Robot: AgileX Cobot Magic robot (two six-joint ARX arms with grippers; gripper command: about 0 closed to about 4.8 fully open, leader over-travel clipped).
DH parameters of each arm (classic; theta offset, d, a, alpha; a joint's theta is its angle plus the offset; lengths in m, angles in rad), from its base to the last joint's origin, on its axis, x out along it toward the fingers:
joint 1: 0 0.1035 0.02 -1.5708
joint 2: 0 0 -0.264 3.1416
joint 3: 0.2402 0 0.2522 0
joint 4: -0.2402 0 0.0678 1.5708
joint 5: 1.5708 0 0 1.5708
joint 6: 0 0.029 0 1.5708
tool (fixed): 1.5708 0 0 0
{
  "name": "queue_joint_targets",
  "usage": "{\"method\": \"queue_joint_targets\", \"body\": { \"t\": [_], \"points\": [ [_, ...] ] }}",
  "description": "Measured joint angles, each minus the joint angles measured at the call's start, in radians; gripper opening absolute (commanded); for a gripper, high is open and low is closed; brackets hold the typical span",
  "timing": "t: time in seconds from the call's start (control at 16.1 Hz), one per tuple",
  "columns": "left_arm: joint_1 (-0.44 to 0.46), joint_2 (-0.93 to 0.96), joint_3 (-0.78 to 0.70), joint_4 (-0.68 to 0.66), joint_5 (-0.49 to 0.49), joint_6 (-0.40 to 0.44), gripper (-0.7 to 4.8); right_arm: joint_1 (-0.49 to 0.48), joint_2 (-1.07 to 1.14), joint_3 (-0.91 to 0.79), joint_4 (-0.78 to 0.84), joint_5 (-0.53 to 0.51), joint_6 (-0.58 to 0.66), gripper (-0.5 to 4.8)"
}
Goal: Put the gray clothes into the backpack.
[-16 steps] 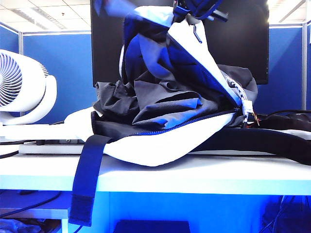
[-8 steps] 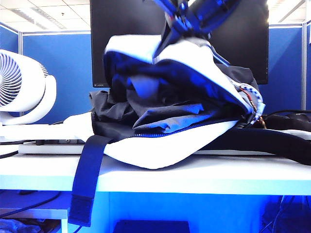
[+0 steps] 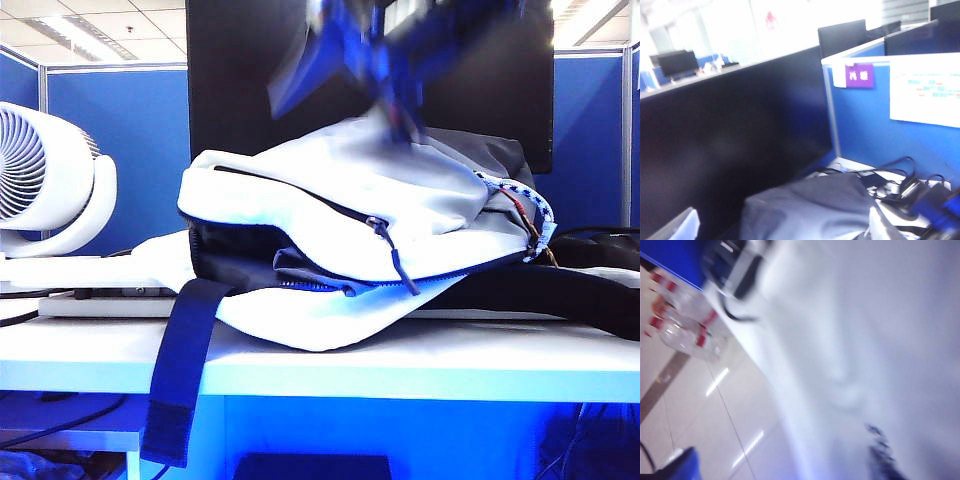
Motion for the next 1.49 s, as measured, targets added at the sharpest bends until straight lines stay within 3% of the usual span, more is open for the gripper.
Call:
{"method": "queue_joint_targets", "body": {
  "t": [0.12,0.19,0.25,0.31,0.37,0.43,0.62,0.75,0.87,1.06,1.24,1.49],
  "points": [
    [0.031,-0.015,0.000,-0.007,-0.013,-0.018,4.79,0.000,-0.085,0.005,0.019,-0.041,0.000,4.79],
    [0.029,-0.029,0.000,-0.018,-0.010,-0.033,4.79,-0.001,-0.145,0.003,0.013,-0.042,0.001,4.52],
    [0.036,-0.052,0.000,-0.026,-0.002,-0.040,4.79,0.000,-0.210,0.003,0.011,-0.044,0.001,2.93],
    [0.077,-0.085,0.000,-0.032,0.001,-0.041,3.29,0.000,-0.277,0.006,0.015,-0.045,0.001,0.16],
    [0.133,-0.160,0.000,-0.069,-0.013,-0.043,1.30,-0.020,-0.389,0.005,0.013,-0.023,-0.007,-0.06],
    [0.143,-0.211,0.000,-0.121,-0.002,-0.040,-0.10,-0.054,-0.476,0.005,-0.008,0.002,-0.010,-0.06],
    [0.285,-0.375,-0.002,-0.343,0.006,0.058,-0.05,-0.065,-0.688,0.007,-0.040,0.126,-0.036,-0.06],
    [0.291,-0.495,-0.047,-0.397,0.009,0.066,-0.05,-0.066,-0.814,0.007,-0.130,0.307,-0.114,-0.06],
    [0.279,-0.651,-0.106,-0.354,0.010,-0.003,-0.05,-0.061,-0.908,0.006,-0.220,0.374,-0.134,-0.06],
    [0.272,-0.794,-0.304,-0.283,-0.054,-0.159,-0.05,-0.063,-0.976,-0.004,-0.306,0.600,-0.134,-0.06],
    [0.265,-0.954,-0.565,-0.225,-0.107,-0.272,-0.05,-0.063,-1.048,-0.064,-0.322,0.635,-0.134,-0.06],
    [0.084,-1.072,-0.739,-0.323,-0.171,-0.313,-0.05,-0.063,-1.189,-0.248,-0.369,0.679,0.016,-0.06]
  ]
}}
